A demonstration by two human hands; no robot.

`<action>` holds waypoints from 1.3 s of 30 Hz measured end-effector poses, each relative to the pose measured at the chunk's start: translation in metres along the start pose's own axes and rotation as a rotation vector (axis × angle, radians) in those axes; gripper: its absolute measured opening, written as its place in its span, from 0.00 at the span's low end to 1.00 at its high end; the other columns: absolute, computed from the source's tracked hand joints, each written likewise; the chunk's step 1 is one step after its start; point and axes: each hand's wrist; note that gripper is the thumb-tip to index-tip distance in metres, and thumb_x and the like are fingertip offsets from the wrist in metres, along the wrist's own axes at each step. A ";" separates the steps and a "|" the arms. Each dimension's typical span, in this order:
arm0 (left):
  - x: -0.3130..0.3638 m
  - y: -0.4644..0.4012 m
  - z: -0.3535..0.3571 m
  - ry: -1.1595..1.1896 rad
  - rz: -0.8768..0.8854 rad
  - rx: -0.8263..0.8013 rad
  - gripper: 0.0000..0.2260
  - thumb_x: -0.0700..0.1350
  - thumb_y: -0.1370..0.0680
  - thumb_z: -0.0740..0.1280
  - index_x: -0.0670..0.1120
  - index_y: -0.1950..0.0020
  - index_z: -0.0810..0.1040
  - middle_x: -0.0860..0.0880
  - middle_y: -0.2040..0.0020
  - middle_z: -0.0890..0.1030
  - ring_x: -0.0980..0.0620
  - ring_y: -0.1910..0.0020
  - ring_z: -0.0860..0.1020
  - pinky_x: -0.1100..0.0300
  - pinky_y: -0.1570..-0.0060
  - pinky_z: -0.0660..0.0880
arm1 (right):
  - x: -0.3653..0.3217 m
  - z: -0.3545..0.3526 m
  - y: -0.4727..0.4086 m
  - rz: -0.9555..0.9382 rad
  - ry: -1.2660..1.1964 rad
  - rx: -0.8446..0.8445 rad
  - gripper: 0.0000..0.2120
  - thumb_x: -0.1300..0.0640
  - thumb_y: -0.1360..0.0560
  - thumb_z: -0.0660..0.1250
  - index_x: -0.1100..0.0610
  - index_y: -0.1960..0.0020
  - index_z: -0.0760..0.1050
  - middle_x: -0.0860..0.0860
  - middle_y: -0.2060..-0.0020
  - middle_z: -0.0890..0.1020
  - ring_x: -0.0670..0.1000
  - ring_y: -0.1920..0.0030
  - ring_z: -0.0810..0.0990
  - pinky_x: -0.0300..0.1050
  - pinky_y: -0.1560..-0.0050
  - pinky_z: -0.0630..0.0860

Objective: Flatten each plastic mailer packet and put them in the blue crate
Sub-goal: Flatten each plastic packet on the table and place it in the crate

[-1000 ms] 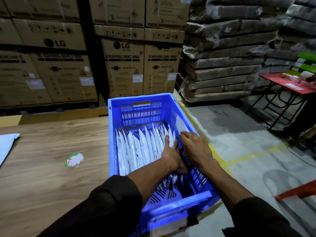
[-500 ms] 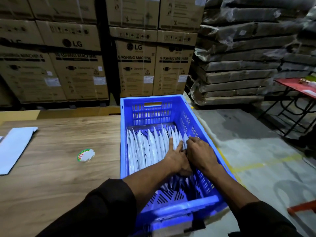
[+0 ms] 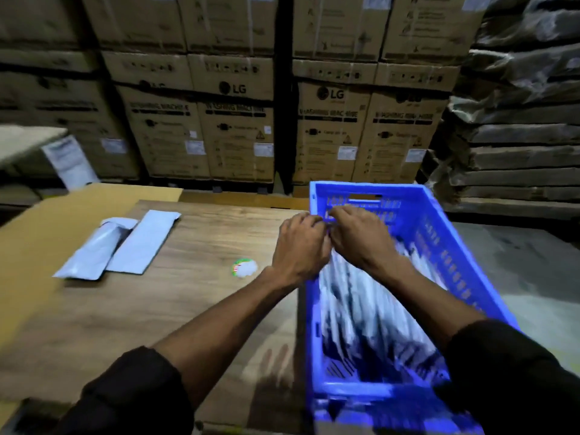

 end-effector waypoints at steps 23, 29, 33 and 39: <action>-0.414 0.167 0.001 -0.187 -0.529 -0.395 0.32 0.55 0.17 0.58 0.40 0.18 0.52 0.37 0.18 0.45 0.35 0.20 0.43 0.42 0.23 0.48 | -0.288 0.197 -0.051 -0.174 0.025 -0.379 0.26 0.42 0.20 0.53 0.55 0.30 0.73 0.55 0.29 0.73 0.58 0.26 0.68 0.63 0.28 0.62; -0.449 0.164 0.026 -0.137 -0.637 -0.414 0.35 0.58 0.17 0.56 0.40 0.18 0.47 0.33 0.20 0.43 0.31 0.21 0.41 0.40 0.24 0.47 | -0.294 0.218 -0.047 -0.139 0.045 -0.379 0.25 0.44 0.23 0.55 0.55 0.33 0.75 0.55 0.31 0.76 0.58 0.29 0.73 0.65 0.37 0.73; -0.441 0.171 0.024 -0.087 -0.516 -0.374 0.30 0.54 0.18 0.59 0.41 0.20 0.59 0.35 0.20 0.54 0.33 0.21 0.51 0.40 0.25 0.55 | -0.288 0.217 -0.048 -0.088 0.033 -0.393 0.25 0.43 0.22 0.54 0.55 0.34 0.76 0.54 0.34 0.78 0.56 0.32 0.76 0.63 0.43 0.76; -0.386 0.204 0.024 0.109 -0.265 -0.295 0.26 0.57 0.24 0.59 0.44 0.31 0.74 0.42 0.29 0.73 0.39 0.27 0.68 0.44 0.29 0.67 | -0.281 0.208 -0.041 -0.049 -0.070 -0.377 0.28 0.42 0.20 0.51 0.58 0.29 0.71 0.56 0.29 0.73 0.59 0.28 0.71 0.66 0.35 0.70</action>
Point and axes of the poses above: each hand's wrist, its own y-axis away from the middle knuckle, its own z-axis out of the palm, x = y × z
